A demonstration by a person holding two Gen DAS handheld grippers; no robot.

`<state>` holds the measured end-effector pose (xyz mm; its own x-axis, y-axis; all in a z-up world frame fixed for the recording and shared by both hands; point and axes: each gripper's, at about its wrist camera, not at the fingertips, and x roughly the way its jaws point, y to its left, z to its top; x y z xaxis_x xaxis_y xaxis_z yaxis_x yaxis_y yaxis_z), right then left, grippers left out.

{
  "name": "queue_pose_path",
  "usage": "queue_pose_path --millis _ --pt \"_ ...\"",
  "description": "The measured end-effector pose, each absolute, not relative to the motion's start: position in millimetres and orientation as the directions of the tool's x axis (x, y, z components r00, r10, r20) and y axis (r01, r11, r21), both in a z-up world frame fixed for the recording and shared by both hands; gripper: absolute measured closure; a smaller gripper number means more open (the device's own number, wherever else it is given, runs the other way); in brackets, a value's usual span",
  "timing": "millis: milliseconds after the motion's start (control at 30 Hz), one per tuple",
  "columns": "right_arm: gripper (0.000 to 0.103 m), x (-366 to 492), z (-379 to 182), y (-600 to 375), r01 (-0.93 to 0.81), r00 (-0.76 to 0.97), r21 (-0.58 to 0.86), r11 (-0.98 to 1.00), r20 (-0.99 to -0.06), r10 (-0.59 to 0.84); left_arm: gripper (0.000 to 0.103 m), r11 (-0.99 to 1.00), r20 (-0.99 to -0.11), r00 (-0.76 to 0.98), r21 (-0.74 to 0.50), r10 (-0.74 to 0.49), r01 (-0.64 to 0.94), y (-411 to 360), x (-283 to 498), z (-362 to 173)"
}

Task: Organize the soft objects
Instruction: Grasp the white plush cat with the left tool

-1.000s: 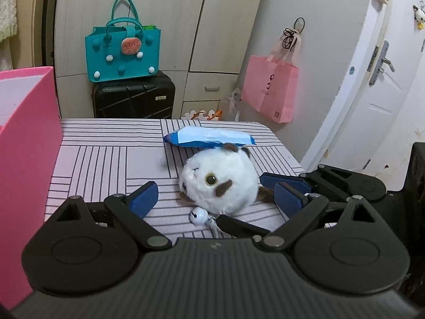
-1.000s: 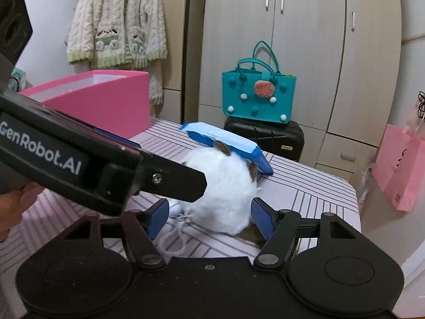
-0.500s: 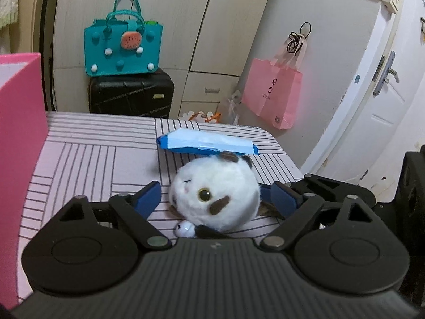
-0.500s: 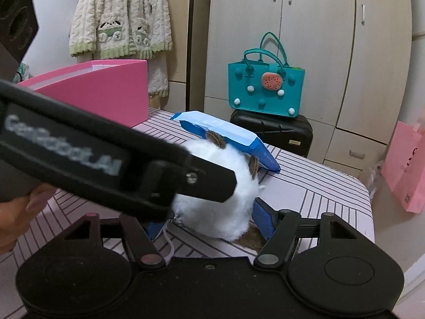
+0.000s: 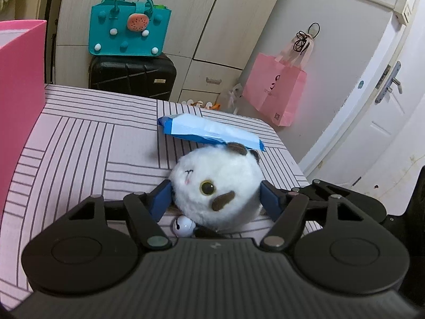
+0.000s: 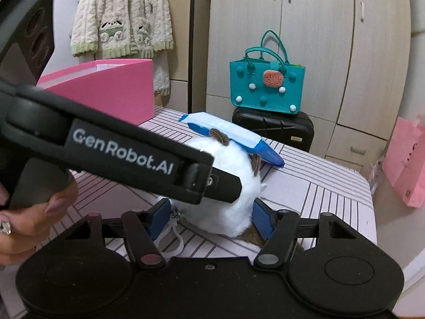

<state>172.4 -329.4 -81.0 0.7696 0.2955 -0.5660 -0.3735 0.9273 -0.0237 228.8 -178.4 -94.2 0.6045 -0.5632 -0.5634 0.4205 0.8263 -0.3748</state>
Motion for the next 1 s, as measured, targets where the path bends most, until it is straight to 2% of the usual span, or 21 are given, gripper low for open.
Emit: queue_pose_path --millis 633,867,1000 --pt "0.034 124.5 -70.8 -320.2 -0.303 0.755 0.094 0.948 -0.584 0.299 0.033 0.800 -0.610 0.519 -0.414 -0.598 0.435 -160.0 186.9 -84.7" --pt "0.034 98.7 -62.0 -307.9 -0.282 0.749 0.117 0.952 -0.594 0.295 0.033 0.801 -0.635 0.496 -0.391 -0.592 0.454 -151.8 163.1 -73.6" --pt "0.033 82.6 -60.7 -308.7 -0.218 0.758 0.191 0.957 -0.585 0.289 0.033 0.781 -0.643 0.458 -0.408 -0.614 0.473 -144.8 150.8 -71.7"
